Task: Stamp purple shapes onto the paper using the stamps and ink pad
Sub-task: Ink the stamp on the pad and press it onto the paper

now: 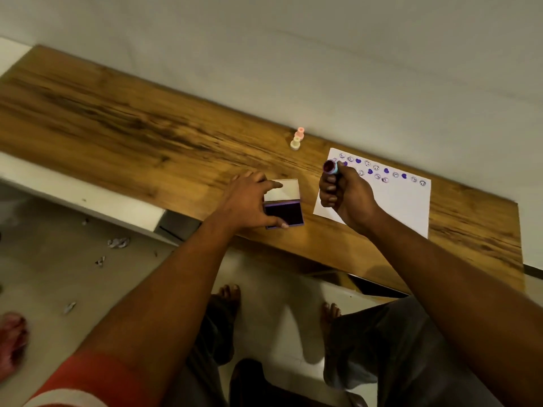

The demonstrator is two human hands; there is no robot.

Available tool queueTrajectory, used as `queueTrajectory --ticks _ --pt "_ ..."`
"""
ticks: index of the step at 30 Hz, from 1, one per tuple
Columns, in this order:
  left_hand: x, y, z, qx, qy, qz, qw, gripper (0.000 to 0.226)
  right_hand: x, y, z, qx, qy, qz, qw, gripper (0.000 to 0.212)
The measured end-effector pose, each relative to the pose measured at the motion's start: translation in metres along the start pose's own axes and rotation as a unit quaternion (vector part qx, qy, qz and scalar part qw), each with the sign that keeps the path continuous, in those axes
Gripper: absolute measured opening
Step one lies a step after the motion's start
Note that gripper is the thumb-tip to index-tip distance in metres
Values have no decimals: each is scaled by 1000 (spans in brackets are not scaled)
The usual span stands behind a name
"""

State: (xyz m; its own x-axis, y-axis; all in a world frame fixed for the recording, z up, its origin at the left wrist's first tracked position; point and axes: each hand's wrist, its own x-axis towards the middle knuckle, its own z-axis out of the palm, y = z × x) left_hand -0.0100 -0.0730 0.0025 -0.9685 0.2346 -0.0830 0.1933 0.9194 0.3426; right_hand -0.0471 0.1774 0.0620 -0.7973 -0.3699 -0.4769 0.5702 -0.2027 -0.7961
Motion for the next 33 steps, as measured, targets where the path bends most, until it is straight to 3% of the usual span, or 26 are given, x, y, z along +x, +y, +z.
queueTrajectory --ticks 6,8,10,11,13,15,17,19,21,24,33 --pt "-11 -5 9 52 -64 23 996 114 7 14 12 -50 -22 3 998 42" --pt "-10 -4 10 55 -66 19 996 107 10 21 10 -129 -5 6 992 44" --pt "-10 -4 11 48 -56 11 997 98 8 28 7 -295 8 -34 955 41" --pt "-10 -4 11 44 -50 5 998 94 7 32 6 -421 1 -70 904 38" --pt "-11 -4 12 31 -45 -7 998 90 10 42 2 -671 -38 -121 730 42" --pt "-11 -4 14 16 -42 -16 999 89 12 48 6 -802 -49 -149 576 45" --pt "-13 -4 15 12 -39 -24 999 89 13 47 17 -854 -29 -225 468 41" --pt "-14 -4 17 11 -36 -35 999 88 13 47 28 -859 21 -304 412 36" --pt "-14 -5 18 7 -32 -40 999 85 14 59 36 -871 25 -276 405 33" --pt "-14 -4 18 0 -40 -42 998 82 13 88 39 -895 -10 -132 427 36" --pt "-5 8 6 62 -61 -21 996 86 13 78 38 -910 -16 -154 384 32"
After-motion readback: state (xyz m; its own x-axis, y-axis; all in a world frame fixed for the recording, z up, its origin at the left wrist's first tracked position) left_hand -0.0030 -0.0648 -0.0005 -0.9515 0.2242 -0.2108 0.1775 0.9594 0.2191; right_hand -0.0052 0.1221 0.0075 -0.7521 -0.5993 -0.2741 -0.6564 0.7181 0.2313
